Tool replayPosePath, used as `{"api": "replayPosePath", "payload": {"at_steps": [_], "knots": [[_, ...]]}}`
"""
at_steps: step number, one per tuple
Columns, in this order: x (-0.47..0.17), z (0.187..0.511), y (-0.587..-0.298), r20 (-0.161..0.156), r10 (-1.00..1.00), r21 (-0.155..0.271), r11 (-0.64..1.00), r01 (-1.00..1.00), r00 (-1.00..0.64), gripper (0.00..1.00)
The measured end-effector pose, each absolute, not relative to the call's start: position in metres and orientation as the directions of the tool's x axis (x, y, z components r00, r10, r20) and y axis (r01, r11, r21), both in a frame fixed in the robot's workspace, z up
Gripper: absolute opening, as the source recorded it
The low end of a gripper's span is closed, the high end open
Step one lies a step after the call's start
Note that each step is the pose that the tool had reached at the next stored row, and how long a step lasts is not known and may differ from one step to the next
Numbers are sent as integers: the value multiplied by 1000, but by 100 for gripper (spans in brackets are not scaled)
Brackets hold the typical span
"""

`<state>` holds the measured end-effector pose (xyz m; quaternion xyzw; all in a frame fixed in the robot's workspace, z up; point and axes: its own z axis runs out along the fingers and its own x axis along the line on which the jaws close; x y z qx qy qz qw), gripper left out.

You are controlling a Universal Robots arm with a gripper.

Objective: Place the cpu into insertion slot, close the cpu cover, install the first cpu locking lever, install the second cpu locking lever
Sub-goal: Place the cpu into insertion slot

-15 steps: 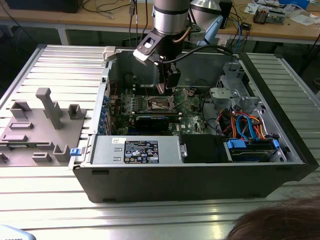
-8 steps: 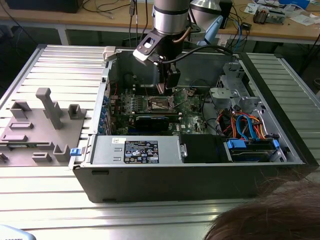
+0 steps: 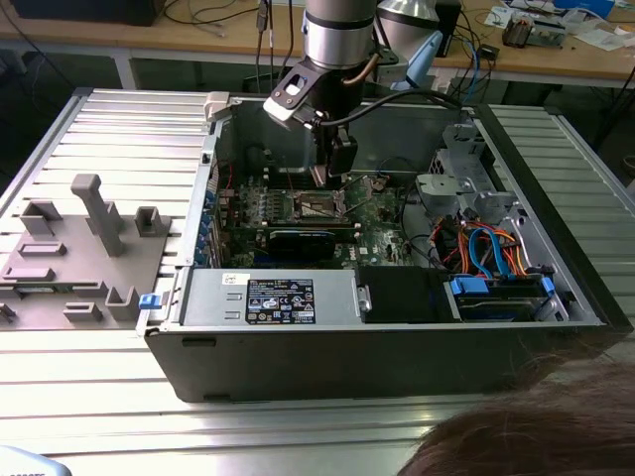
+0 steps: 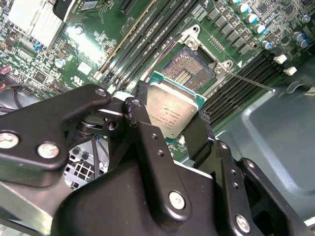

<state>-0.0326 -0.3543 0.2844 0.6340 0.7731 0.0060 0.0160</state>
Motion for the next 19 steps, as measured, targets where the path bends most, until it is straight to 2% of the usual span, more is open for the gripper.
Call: {"api": "replayPosePath", "payload": {"at_steps": [19], "knots": [[-33, 283, -354, -17, 985, 30, 174, 984, -173, 54]]}}
